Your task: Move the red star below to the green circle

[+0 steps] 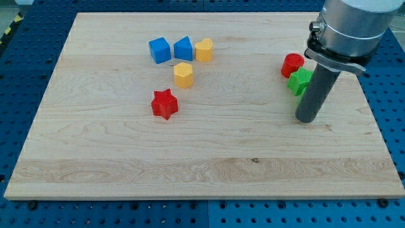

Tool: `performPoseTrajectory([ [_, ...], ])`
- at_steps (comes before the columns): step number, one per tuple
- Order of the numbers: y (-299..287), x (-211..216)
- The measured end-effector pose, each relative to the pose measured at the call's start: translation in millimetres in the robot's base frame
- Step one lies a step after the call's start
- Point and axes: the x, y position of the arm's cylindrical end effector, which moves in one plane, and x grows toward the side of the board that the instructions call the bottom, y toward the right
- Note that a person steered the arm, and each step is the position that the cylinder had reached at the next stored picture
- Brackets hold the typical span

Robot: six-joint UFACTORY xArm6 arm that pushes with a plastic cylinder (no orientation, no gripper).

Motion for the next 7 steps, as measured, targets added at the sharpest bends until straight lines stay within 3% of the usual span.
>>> performPoseTrajectory([
  [2, 0, -2],
  [3, -29, -2],
  [5, -162, -7],
  [7, -247, -79],
])
